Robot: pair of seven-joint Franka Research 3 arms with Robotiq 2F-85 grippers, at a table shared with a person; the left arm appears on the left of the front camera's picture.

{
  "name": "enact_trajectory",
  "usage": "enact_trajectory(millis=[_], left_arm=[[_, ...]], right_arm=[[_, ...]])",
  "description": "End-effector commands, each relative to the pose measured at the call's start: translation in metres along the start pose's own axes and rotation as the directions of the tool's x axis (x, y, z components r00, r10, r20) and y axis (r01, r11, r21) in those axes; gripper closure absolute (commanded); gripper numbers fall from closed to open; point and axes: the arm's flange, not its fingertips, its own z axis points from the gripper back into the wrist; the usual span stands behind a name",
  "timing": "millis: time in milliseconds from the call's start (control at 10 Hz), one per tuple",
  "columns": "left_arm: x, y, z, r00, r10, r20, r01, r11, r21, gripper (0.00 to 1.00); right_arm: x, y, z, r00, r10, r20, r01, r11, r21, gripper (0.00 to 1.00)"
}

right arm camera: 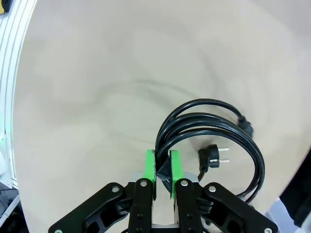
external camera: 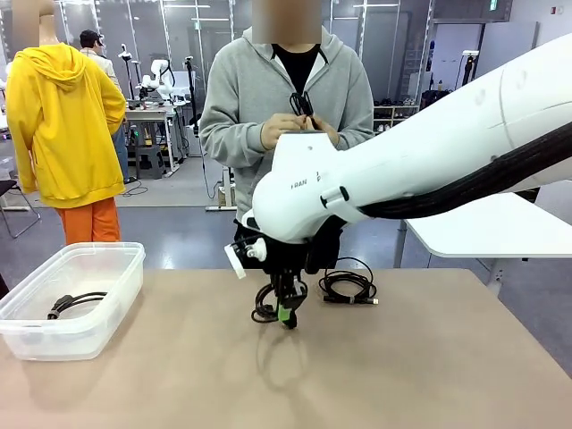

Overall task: Organize and store the cables.
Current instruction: Place the Power Cable into the Organizing box.

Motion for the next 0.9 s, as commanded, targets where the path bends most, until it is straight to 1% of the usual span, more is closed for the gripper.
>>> enact_trajectory(millis=[0,100,300,600,700,800], left_arm=[[0.001,0.002,0.001,1.000,-0.020,0.023,0.020,1.000,-0.011,0.08],[0.001,0.002,0.001,1.000,-0.020,0.023,0.020,1.000,-0.011,0.08],[0.001,0.002,0.001,1.000,-0.020,0.023,0.020,1.000,-0.011,0.08],[0.001,0.002,0.001,1.000,-0.020,0.023,0.020,1.000,-0.011,0.08],[0.001,0.002,0.001,1.000,-0.020,0.023,0.020,1.000,-0.011,0.08],[0.001,0.002,0.001,1.000,-0.020,0.023,0.020,1.000,-0.011,0.08]], right_arm=[[0.004,0.009,-0.023,0.997,-0.071,-0.009,0.071,0.997,0.031,0.85],[0.009,0.012,-0.033,0.997,-0.079,0.001,0.079,0.996,0.052,0.85],[0.017,0.014,-0.067,0.996,-0.090,0.005,0.089,0.990,0.111,0.85],[0.015,0.019,-0.084,0.987,-0.161,0.009,0.159,0.982,0.105,0.85],[0.014,0.020,-0.086,0.986,-0.168,0.004,0.167,0.981,0.101,0.78],[0.013,0.020,-0.084,0.985,-0.171,0.003,0.170,0.981,0.090,0.61]])
